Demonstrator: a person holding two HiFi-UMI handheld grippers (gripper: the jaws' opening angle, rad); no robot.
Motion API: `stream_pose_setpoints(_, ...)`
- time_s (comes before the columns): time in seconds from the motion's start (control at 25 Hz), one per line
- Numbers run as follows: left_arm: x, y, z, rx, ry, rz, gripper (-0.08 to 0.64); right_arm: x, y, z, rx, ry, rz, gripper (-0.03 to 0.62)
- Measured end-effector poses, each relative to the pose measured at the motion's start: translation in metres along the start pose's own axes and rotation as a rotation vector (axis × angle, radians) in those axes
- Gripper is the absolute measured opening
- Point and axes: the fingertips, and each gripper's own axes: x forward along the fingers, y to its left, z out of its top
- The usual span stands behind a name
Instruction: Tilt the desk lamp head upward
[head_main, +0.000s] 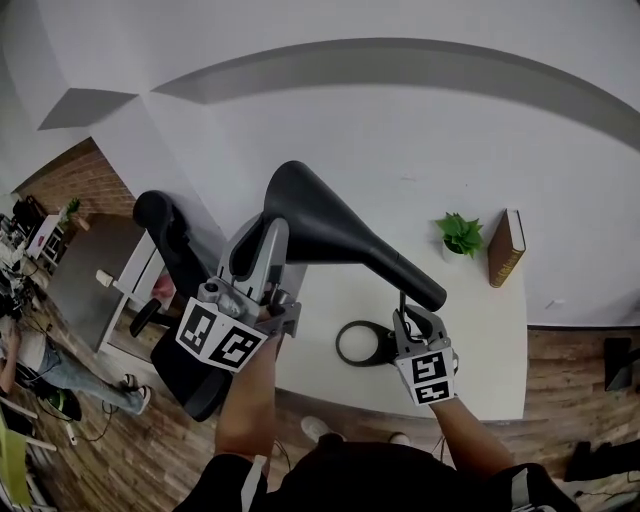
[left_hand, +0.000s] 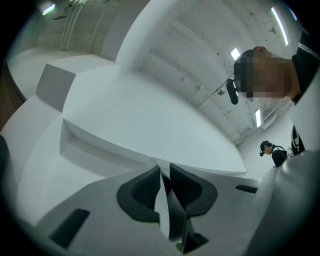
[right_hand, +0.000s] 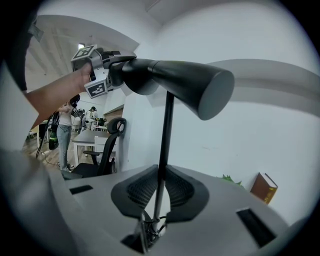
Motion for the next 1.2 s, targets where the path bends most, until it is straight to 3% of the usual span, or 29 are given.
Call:
stream_pose_setpoints(0.28,0.000,-0.001,-0.003,0.038,0.007,0.033,0.084,-0.003,-0.003,0.002,-0.068,-0.042,0.013,0.069)
stream_pose_setpoints(0.44,-0.008,-0.003,-0.010,0.038,0.025,0.074,0.188,-0.020,-0.011,0.010,0.036,-0.114,0.019,0.106)
stream_pose_setpoints(0.68,-0.046,-0.016,-0.012,-0.007,0.013,0.136,0.207,-0.048,-0.013,0.008,0.140,-0.156,0.072,0.109)
stream_pose_setpoints(0.92,-0.093,-0.038,-0.035,0.122,0.115,0.277,0.209,-0.073,-0.017,-0.005,0.116,-0.141,0.122,0.105)
stream_pose_setpoints(1.12,-0.115,-0.060,-0.082,0.087,0.211,0.342,0.198,-0.089,-0.024,-0.010,0.101,-0.145,0.141,0.065)
stream_pose_setpoints(1.2,-0.120,-0.075,-0.103,0.065,0.266,0.338,0.134,-0.094,-0.025,-0.013,0.097,-0.142,0.148,0.034)
